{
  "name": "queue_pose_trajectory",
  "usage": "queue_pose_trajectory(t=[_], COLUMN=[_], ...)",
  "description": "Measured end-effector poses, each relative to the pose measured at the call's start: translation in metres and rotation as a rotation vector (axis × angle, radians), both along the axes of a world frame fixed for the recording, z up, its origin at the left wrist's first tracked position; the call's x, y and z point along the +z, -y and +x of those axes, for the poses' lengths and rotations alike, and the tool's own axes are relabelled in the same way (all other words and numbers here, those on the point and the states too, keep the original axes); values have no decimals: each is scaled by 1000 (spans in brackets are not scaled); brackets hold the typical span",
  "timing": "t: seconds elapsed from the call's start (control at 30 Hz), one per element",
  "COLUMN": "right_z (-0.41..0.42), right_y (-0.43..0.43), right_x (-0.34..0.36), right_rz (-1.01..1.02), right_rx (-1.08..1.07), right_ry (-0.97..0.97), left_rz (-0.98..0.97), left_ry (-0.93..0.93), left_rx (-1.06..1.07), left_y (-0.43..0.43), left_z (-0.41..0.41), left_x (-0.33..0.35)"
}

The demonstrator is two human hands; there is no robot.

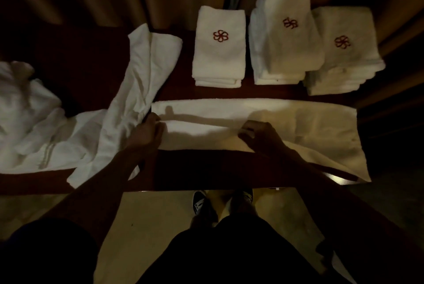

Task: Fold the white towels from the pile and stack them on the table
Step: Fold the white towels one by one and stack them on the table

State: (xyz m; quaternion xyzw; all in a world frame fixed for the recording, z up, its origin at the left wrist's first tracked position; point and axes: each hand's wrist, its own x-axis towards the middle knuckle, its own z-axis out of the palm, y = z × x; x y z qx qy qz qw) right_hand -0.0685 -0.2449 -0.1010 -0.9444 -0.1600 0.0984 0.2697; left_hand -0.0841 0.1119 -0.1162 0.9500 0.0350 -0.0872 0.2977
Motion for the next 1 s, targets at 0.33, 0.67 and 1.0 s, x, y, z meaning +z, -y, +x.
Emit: queue_pose_trajectory(t=[0.33, 0.67, 1.0], right_z=[57, 88, 91], right_y=[-28, -40, -51], right_x=[3, -16, -27], right_rz=[-145, -333, -501], right_rx=[-124, -209, -229], right_ry=[-33, -214, -232], left_rz=[-11, 122, 336], left_ry=[37, -44, -11], left_rx=[154, 256, 319], left_y=[1, 8, 19], left_z=[42, 58, 57], left_x=[-9, -24, -34])
